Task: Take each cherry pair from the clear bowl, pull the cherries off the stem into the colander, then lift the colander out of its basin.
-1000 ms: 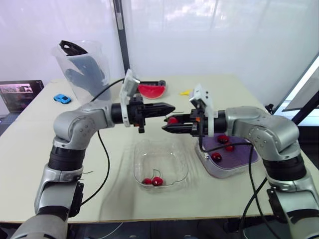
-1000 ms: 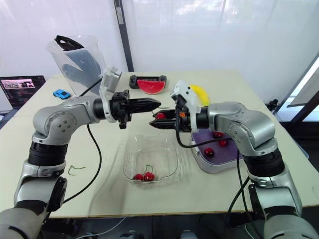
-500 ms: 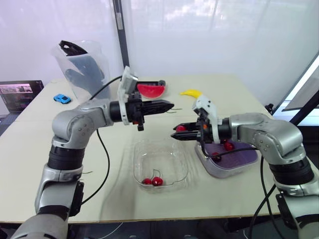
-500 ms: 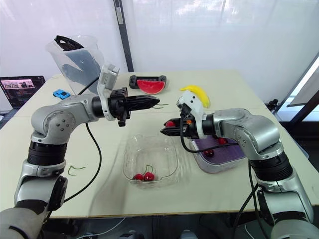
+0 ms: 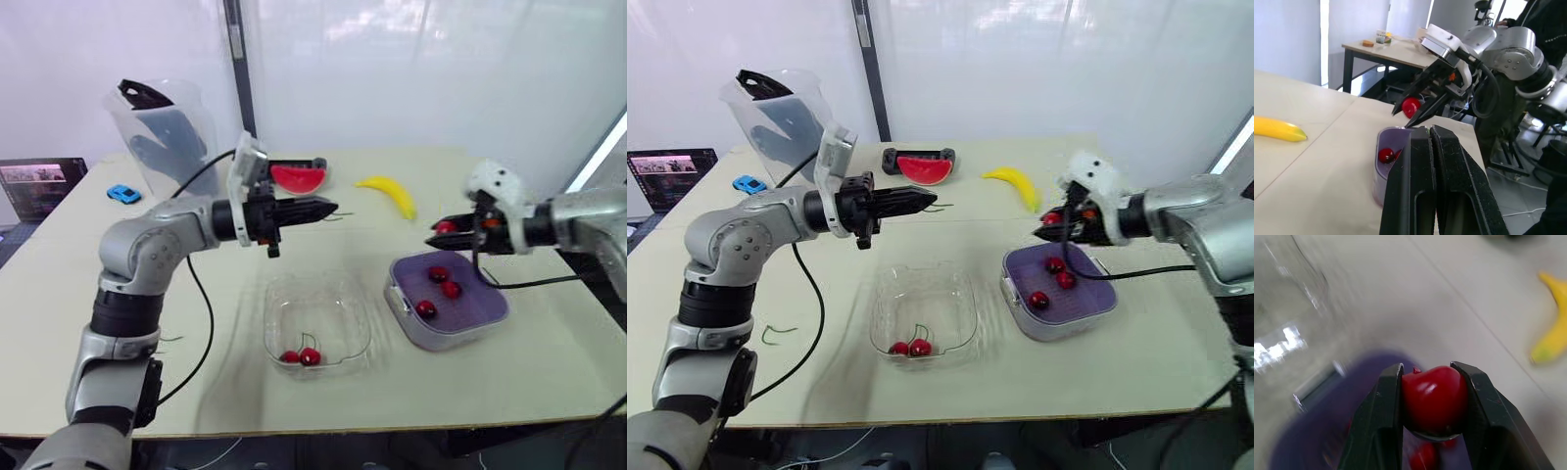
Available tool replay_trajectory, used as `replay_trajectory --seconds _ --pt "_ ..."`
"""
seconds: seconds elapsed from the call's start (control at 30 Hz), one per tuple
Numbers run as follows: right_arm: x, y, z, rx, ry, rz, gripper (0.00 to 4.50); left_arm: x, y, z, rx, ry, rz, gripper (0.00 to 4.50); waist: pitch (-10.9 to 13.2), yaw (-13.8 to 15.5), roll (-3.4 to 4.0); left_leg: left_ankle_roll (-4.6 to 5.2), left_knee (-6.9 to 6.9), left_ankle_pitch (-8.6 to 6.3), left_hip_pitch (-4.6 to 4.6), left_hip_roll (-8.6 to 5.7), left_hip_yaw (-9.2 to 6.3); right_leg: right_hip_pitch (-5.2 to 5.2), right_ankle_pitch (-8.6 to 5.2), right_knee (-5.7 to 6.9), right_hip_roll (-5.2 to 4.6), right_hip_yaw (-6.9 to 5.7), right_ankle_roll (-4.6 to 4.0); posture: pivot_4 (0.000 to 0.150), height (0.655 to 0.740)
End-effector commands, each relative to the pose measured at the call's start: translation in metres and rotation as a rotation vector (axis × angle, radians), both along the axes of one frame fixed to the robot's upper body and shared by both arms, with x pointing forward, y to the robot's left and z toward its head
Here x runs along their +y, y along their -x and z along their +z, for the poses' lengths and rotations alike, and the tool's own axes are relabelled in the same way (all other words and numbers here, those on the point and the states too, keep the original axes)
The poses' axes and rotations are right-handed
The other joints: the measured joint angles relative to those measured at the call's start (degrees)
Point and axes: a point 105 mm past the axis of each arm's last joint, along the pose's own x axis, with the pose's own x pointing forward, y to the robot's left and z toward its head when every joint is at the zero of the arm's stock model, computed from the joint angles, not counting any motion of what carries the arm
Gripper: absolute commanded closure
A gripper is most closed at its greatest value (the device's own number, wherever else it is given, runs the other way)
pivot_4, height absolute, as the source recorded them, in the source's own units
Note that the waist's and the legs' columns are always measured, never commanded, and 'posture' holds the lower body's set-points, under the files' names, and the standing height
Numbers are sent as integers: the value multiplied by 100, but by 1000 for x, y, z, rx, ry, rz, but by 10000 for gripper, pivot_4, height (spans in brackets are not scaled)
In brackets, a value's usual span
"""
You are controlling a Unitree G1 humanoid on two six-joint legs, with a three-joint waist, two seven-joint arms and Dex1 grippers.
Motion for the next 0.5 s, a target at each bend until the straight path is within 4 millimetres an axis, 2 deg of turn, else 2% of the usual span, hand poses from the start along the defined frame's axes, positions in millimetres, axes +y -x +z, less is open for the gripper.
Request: replay_trajectory --seconds 0.03,0.2,0.3,0.37,0.43,0.5 --pt "-7 -3 -19 25 66 3 33773 3 4 12 -65 30 15 45000 0 -7 0 0 -1 0 0 1 2 -2 0 1 0 2 0 1500 7400" --pt "-1 -5 -45 97 41 21 33773 1 4 7 -62 31 25 45000 0 9 1 -2 -1 1 -2 4 2 -7 0 3 -4 3 0 1500 7400" --pt "-5 -7 -56 118 62 -2 33773 1 3 4 -60 32 39 45000 0 39 1 -4 2 3 -2 4 0 -4 0 3 -4 2 0 1500 7400" --pt "-6 -7 -55 120 59 -5 24090 2 2 4 -60 31 46 45000 0 53 1 -3 3 2 -3 0 -1 -2 0 3 -8 2 0 1500 7400" --pt "-2 -4 -46 123 7 20 16326 3 2 4 -59 33 50 45000 0 51 1 -4 3 3 -3 -1 0 -2 0 2 -10 2 0 1500 7400" --pt "-3 -2 -39 115 -11 31 6400 5 2 3 -56 32 58 45000 0 47 1 -5 3 3 -3 0 -1 -3 0 2 -8 2 0 1500 7400"
